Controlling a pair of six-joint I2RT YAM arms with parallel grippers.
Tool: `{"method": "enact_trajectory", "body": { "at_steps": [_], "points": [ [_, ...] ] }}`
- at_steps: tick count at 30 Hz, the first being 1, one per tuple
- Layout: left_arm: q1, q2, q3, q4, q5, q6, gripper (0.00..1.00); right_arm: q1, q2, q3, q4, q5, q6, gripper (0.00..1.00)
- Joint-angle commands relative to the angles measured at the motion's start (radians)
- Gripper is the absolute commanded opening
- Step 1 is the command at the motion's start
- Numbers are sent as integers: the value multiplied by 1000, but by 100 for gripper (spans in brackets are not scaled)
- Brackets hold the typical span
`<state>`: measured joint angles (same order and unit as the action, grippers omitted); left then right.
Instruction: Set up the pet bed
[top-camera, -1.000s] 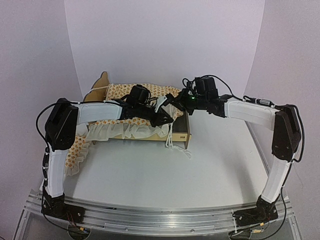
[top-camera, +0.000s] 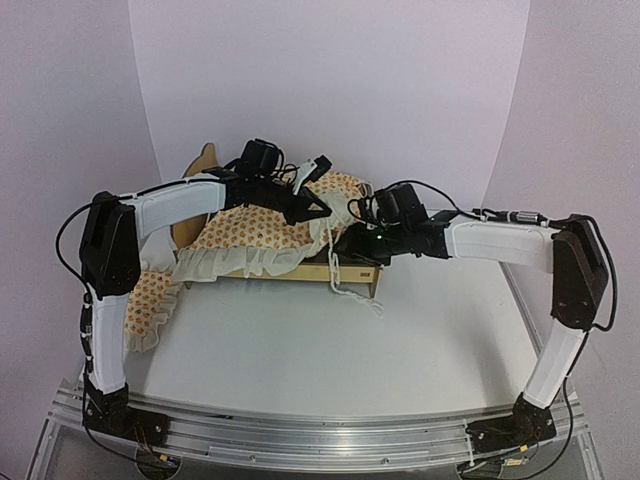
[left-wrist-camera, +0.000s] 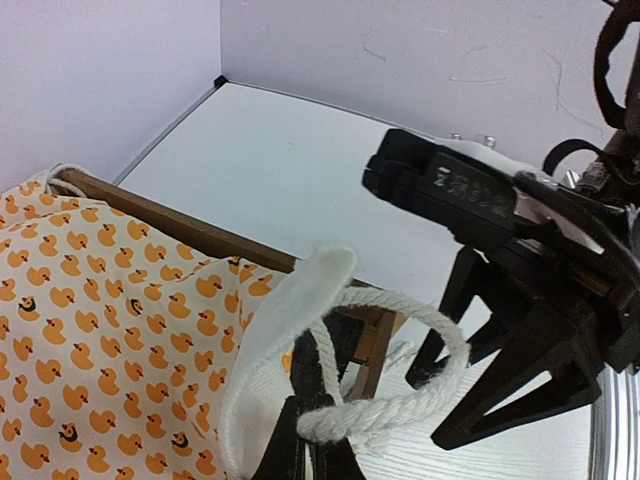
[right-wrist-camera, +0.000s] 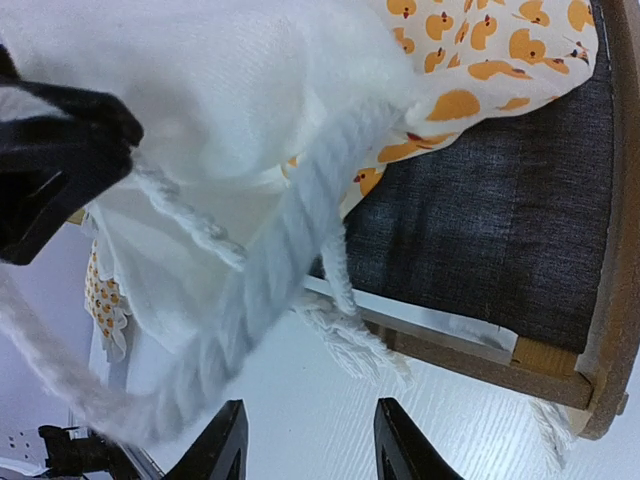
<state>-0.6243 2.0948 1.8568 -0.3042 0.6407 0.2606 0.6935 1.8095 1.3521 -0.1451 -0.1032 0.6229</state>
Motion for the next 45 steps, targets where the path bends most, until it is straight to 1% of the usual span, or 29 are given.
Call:
{"method": "enact_trajectory", "body": {
  "at_steps": [1, 6, 9, 15, 20, 22, 23, 26, 28, 30, 33, 36, 39, 42, 45],
  "points": [
    [2, -63, 9, -55, 48, 48, 0, -2, 54, 29, 102, 21, -31, 45],
    [10, -67, 29, -65, 34, 82, 0, -1, 136, 94, 118, 81, -23, 42],
    [17, -70, 38, -86, 24, 136, 0, -3, 160, 109, 131, 102, -8, 41],
    [21, -88, -6, -88, 13, 189, 0, -15, 166, 113, 228, 47, 24, 46],
    [22, -82, -3, -78, 12, 182, 0, -25, 181, 103, 272, 31, 73, 45],
    [22, -82, 3, -74, 10, 182, 0, -27, 186, 105, 274, 45, 85, 41],
    [22, -82, 5, -74, 9, 184, 0, -27, 189, 104, 275, 54, 90, 37],
    [23, -79, 14, -74, 4, 188, 0, -33, 193, 99, 274, 93, 103, 17],
    [23, -77, 17, -74, 2, 190, 0, -39, 186, 91, 274, 103, 105, 10],
    [22, -79, 19, -77, 2, 196, 0, -43, 167, 74, 272, 105, 99, 8],
    [29, -81, 20, -77, 3, 204, 0, -53, 130, 38, 271, 133, 95, 11],
    [34, -82, 20, -59, -17, 205, 0, -57, 117, 22, 264, 137, 92, 1],
    [34, -76, 17, 2, -27, 185, 0, -56, 94, 17, 220, 143, 93, 0],
    [32, -63, 33, 80, -27, 143, 0, -57, 36, 5, 115, 180, 73, 0],
    [29, -34, 94, 92, -26, 118, 0, -56, -13, 13, -43, 200, 9, 0]
  ]
}}
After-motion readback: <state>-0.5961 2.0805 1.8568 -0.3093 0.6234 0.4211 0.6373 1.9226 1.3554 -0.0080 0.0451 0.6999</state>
